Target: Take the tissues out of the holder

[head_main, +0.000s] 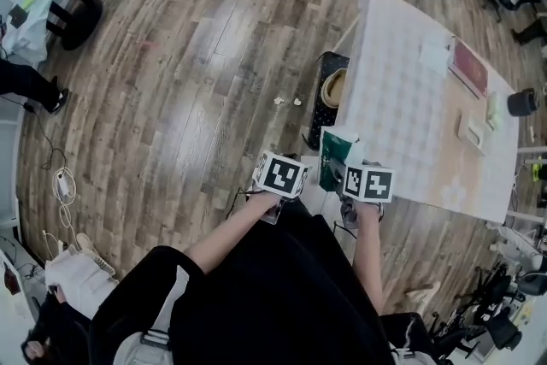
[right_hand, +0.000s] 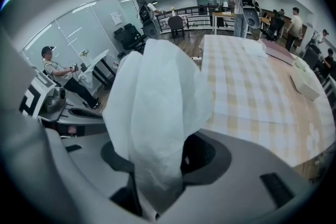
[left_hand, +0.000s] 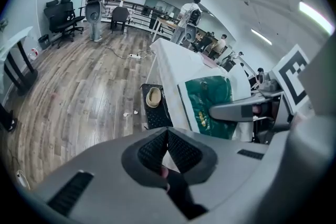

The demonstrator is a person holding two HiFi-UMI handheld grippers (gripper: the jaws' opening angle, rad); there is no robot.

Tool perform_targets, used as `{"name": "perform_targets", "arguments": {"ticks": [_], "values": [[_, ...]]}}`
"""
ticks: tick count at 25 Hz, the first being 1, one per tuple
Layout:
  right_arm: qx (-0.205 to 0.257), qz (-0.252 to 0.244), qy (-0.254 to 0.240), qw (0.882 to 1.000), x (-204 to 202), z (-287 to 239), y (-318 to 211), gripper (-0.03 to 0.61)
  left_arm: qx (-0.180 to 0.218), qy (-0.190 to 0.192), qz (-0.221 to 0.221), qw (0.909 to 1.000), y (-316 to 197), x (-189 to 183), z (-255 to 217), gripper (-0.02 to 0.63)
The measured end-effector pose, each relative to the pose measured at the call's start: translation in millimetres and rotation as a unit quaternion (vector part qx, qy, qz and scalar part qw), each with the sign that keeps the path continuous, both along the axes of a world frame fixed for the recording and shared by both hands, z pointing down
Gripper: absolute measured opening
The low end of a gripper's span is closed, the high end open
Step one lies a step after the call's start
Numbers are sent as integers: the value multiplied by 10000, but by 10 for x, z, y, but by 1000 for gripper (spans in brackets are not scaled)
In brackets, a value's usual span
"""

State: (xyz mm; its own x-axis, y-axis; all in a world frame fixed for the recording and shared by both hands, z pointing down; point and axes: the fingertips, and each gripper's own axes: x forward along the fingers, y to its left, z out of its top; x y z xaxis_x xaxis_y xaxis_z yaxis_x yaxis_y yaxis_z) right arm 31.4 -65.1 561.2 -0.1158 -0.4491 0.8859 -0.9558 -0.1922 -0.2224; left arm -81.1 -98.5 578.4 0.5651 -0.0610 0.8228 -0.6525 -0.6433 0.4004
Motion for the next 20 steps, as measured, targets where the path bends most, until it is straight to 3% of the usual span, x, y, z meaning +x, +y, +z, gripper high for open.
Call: {"name": "perform_targets", "arguments": {"ticks": [14, 20], "values": [[132, 873, -105, 9960, 1318, 37, -505, 235, 154, -288, 726, 9968, -642, 1234, -122, 0], [306, 1313, -259, 9905, 1618, -3, -615, 235, 221, -349, 1152, 9925, -720, 1590, -154, 0]]}}
